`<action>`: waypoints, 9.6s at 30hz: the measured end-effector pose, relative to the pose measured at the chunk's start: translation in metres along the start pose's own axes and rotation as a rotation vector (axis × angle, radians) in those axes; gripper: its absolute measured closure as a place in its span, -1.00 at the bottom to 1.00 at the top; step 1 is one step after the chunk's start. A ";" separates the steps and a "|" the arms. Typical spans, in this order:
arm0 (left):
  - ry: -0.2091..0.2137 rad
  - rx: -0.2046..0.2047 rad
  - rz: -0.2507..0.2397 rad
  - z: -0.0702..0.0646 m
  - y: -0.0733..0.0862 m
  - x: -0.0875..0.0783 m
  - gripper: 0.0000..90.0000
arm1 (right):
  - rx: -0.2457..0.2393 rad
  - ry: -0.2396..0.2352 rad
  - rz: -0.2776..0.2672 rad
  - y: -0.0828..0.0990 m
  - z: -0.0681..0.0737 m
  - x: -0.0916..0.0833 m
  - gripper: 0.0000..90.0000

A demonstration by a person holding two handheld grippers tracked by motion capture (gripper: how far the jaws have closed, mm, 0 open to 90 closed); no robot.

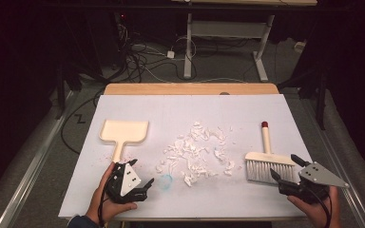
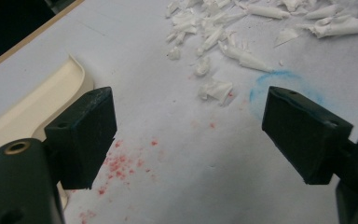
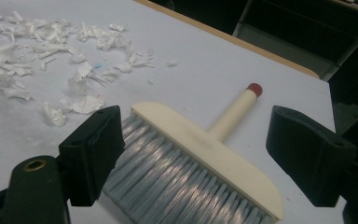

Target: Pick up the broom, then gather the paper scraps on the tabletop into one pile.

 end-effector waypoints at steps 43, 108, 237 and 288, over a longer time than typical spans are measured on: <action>0.041 0.029 0.025 -0.009 0.003 0.004 -0.61 | 0.272 -0.029 0.512 0.000 -0.045 0.143 0.58; 0.600 -0.188 -0.256 -0.147 -0.193 0.039 0.37 | 0.008 -0.223 -0.137 -0.130 0.084 -0.002 0.58; 0.047 0.005 0.058 0.002 0.024 -0.006 -0.63 | -0.460 -0.280 0.236 -0.107 0.104 0.108 0.51; 0.095 -0.002 0.047 -0.002 0.022 -0.003 -0.60 | -0.450 -0.268 0.056 -0.114 0.097 0.086 0.51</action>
Point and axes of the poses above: each handheld gripper's, and its own axes: x roughly forward along the jaws, y roughly out of its underside, z roughly to its left, the point moved 9 cm from there along x, roughly forward along the jaws, and after that the axes turned 7 degrees about z, right-handed, at the moved point
